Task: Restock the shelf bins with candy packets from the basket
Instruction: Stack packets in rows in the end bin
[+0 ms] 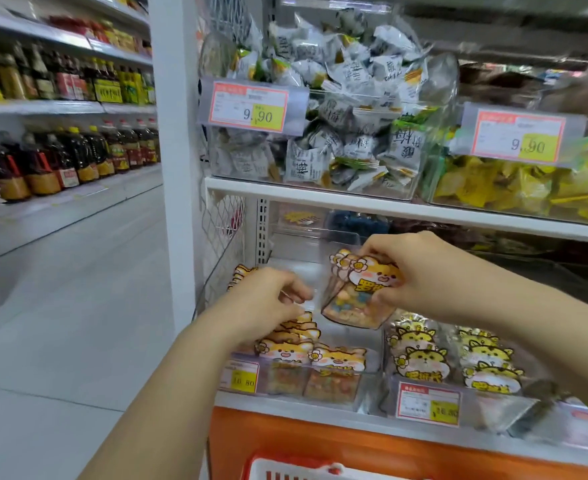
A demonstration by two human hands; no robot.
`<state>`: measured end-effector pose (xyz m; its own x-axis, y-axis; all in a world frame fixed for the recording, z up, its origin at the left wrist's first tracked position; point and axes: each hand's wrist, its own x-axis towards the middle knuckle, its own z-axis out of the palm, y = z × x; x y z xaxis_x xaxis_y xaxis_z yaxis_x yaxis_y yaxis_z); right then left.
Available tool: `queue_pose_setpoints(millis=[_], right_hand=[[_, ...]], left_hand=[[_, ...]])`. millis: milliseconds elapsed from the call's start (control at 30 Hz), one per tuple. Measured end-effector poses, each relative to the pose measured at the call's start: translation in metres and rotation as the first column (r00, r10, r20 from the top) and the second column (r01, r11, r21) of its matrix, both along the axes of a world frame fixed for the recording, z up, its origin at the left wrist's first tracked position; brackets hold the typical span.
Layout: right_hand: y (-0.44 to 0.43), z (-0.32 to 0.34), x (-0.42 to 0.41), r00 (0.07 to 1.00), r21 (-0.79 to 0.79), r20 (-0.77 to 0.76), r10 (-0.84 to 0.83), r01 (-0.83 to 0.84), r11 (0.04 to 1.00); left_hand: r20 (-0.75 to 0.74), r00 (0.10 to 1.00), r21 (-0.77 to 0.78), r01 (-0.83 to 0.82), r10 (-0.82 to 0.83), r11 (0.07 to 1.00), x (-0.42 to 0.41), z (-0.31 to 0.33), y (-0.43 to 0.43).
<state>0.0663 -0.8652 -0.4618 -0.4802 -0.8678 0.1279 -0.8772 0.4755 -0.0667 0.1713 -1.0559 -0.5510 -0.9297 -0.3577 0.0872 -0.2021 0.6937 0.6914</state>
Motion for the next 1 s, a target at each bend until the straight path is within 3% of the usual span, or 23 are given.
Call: queue_pose_setpoints(millis=[267, 1000], right_hand=[[-0.006, 0.002, 0.011, 1.000, 0.120, 0.001, 0.005, -0.005, 0.993], [-0.017, 0.001, 0.018, 0.997, 0.146, -0.064, -0.037, 0.046, 0.988]], left_hand=[[0.117, 0.993, -0.184, 0.047, -0.025, 0.982, -0.010, -0.014, 0.005], [0.109, 0.993, -0.313, -0.017, 0.054, 0.950, -0.013, -0.017, 0.010]])
